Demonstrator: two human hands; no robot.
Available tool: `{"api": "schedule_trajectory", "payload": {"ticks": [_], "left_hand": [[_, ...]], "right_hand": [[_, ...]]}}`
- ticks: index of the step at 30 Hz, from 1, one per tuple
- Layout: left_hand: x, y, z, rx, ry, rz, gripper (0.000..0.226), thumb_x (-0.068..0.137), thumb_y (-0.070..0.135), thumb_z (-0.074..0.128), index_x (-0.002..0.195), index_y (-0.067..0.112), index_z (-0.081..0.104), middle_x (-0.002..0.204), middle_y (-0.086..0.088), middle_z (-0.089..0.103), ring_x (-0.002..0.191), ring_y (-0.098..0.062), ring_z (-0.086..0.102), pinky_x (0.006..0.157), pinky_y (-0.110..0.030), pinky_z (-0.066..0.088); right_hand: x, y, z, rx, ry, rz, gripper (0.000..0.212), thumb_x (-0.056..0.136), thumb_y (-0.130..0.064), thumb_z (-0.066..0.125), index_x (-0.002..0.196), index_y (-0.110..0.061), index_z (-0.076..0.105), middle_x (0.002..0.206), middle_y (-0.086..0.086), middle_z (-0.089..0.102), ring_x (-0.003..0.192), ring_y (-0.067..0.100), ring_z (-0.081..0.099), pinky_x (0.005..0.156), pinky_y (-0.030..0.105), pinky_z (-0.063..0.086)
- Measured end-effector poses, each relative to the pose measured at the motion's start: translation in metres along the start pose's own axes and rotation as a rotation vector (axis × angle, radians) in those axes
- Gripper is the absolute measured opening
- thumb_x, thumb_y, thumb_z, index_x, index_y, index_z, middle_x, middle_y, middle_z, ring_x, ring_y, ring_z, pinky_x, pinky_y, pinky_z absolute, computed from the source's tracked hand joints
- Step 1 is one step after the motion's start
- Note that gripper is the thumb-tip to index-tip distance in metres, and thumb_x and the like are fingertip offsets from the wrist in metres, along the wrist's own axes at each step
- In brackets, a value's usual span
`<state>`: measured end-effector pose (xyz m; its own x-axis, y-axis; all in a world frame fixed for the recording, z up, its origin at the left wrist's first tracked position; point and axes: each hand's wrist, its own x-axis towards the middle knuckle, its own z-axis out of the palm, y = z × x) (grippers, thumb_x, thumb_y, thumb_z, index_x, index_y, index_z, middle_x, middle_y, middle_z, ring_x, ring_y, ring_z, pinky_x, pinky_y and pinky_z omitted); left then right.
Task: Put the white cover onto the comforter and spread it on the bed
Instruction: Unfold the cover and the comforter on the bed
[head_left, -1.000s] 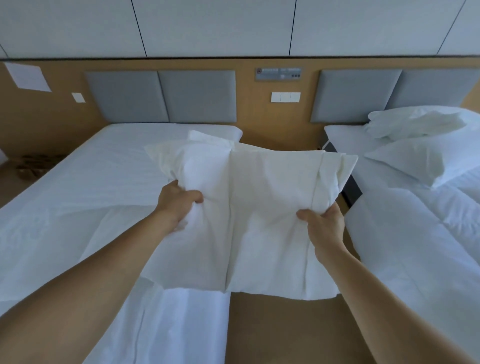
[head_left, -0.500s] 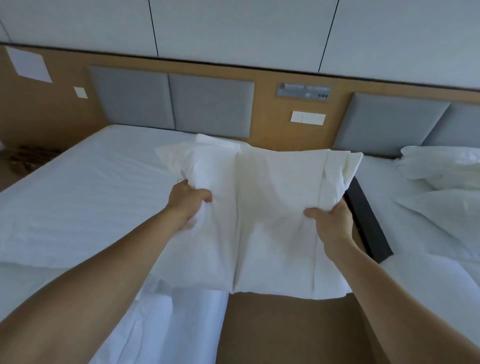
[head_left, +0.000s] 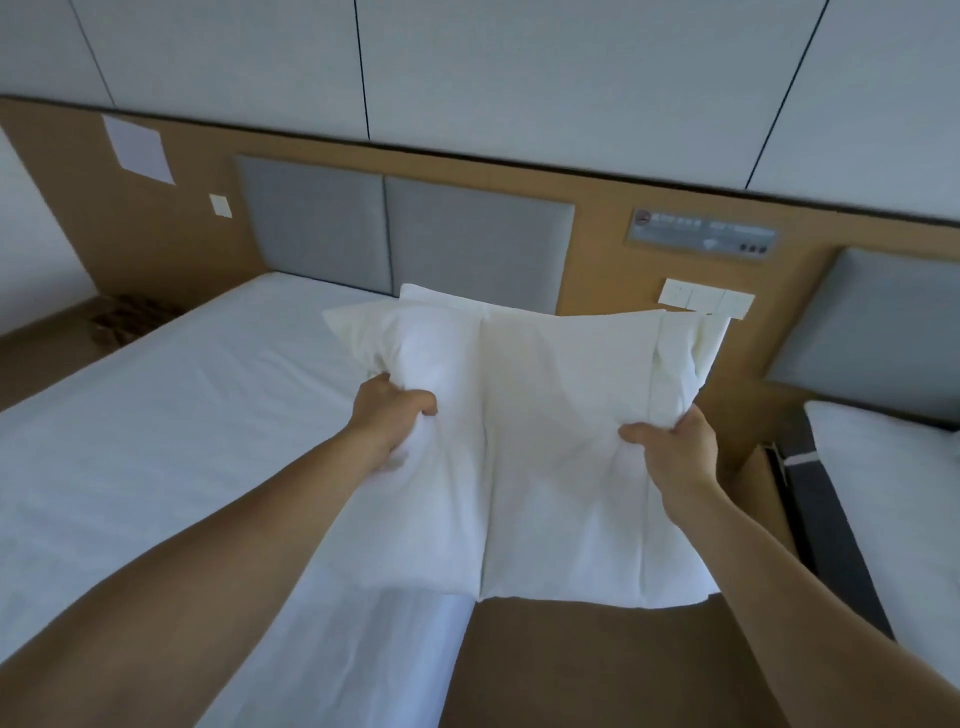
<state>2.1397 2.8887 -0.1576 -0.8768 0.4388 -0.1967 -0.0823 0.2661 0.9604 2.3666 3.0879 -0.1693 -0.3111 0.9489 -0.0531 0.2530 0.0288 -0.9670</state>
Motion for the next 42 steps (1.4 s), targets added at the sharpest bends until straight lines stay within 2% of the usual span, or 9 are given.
{"api": "schedule_trajectory", "payload": {"ticks": [8, 15, 21, 25, 30, 33, 37, 40, 42], "left_hand": [[0.12, 0.022, 0.039, -0.054, 0.188, -0.095, 0.039, 0.067, 0.009, 0.079, 0.104, 0.006, 0.067, 0.1, -0.01, 0.07, 0.088, -0.03, 0.067, 0.08, -0.038, 0.057], [0.236, 0.005, 0.04, -0.1, 0.365, -0.194, 0.035, 0.068, 0.011, 0.079, 0.1, 0.005, 0.068, 0.093, -0.012, 0.07, 0.08, -0.028, 0.066, 0.065, -0.029, 0.052], [0.355, -0.017, 0.04, -0.146, 0.483, -0.306, 0.036, 0.068, 0.013, 0.079, 0.101, 0.004, 0.066, 0.091, -0.013, 0.068, 0.078, -0.028, 0.064, 0.065, -0.029, 0.051], [0.414, -0.025, 0.031, -0.201, 0.554, -0.383, 0.035, 0.066, 0.011, 0.08, 0.097, 0.002, 0.068, 0.092, -0.014, 0.069, 0.082, -0.031, 0.066, 0.068, -0.033, 0.054], [0.47, -0.038, 0.026, -0.316, 0.647, -0.464, 0.034, 0.067, 0.007, 0.08, 0.098, -0.001, 0.07, 0.087, -0.014, 0.069, 0.074, -0.029, 0.065, 0.06, -0.027, 0.049], [0.5, -0.05, 0.035, -0.354, 0.721, -0.513, 0.034, 0.069, 0.008, 0.081, 0.099, 0.001, 0.069, 0.086, -0.012, 0.069, 0.078, -0.029, 0.067, 0.064, -0.029, 0.054], [0.541, -0.069, 0.054, -0.408, 0.824, -0.602, 0.037, 0.07, 0.011, 0.081, 0.103, 0.002, 0.067, 0.091, -0.013, 0.071, 0.083, -0.033, 0.069, 0.078, -0.042, 0.06], [0.569, -0.088, 0.072, -0.432, 0.899, -0.704, 0.042, 0.069, 0.018, 0.083, 0.105, 0.005, 0.067, 0.095, -0.013, 0.072, 0.083, -0.033, 0.071, 0.079, -0.045, 0.061], [0.586, -0.099, 0.085, -0.422, 0.925, -0.77, 0.046, 0.067, 0.023, 0.085, 0.106, 0.006, 0.067, 0.096, -0.013, 0.072, 0.083, -0.033, 0.072, 0.076, -0.045, 0.061]], "right_hand": [[0.175, -0.037, 0.063, -0.081, -0.2, -0.036, 0.044, 0.07, -0.009, 0.08, 0.108, -0.014, 0.058, 0.1, 0.004, 0.067, 0.092, 0.029, 0.064, 0.086, 0.048, 0.055], [0.304, -0.051, 0.182, -0.173, -0.421, -0.093, 0.044, 0.07, -0.009, 0.082, 0.108, -0.013, 0.059, 0.098, 0.005, 0.067, 0.09, 0.027, 0.064, 0.073, 0.037, 0.053], [0.408, -0.061, 0.307, -0.262, -0.59, -0.106, 0.047, 0.072, -0.008, 0.082, 0.111, -0.013, 0.055, 0.099, 0.006, 0.064, 0.091, 0.029, 0.061, 0.077, 0.038, 0.052], [0.464, -0.072, 0.377, -0.293, -0.661, -0.113, 0.052, 0.064, -0.004, 0.084, 0.108, -0.014, 0.058, 0.099, 0.007, 0.065, 0.095, 0.033, 0.064, 0.088, 0.048, 0.055], [0.524, -0.085, 0.46, -0.342, -0.796, -0.102, 0.052, 0.066, 0.004, 0.081, 0.112, -0.012, 0.062, 0.1, 0.005, 0.067, 0.094, 0.029, 0.063, 0.083, 0.038, 0.051], [0.559, -0.082, 0.517, -0.404, -0.912, -0.128, 0.047, 0.067, 0.005, 0.08, 0.108, -0.011, 0.063, 0.096, 0.003, 0.067, 0.09, 0.027, 0.062, 0.079, 0.035, 0.047], [0.607, -0.062, 0.59, -0.488, -1.064, -0.12, 0.048, 0.066, 0.006, 0.081, 0.109, -0.008, 0.063, 0.097, 0.006, 0.066, 0.09, 0.028, 0.06, 0.079, 0.034, 0.046], [0.646, -0.041, 0.643, -0.52, -1.188, -0.093, 0.051, 0.07, 0.008, 0.079, 0.112, -0.012, 0.061, 0.089, -0.002, 0.062, 0.082, 0.02, 0.059, 0.067, 0.028, 0.043], [0.672, -0.023, 0.672, -0.548, -1.247, -0.07, 0.046, 0.071, 0.009, 0.079, 0.107, -0.012, 0.06, 0.087, -0.003, 0.063, 0.077, 0.015, 0.058, 0.067, 0.027, 0.045]]}}
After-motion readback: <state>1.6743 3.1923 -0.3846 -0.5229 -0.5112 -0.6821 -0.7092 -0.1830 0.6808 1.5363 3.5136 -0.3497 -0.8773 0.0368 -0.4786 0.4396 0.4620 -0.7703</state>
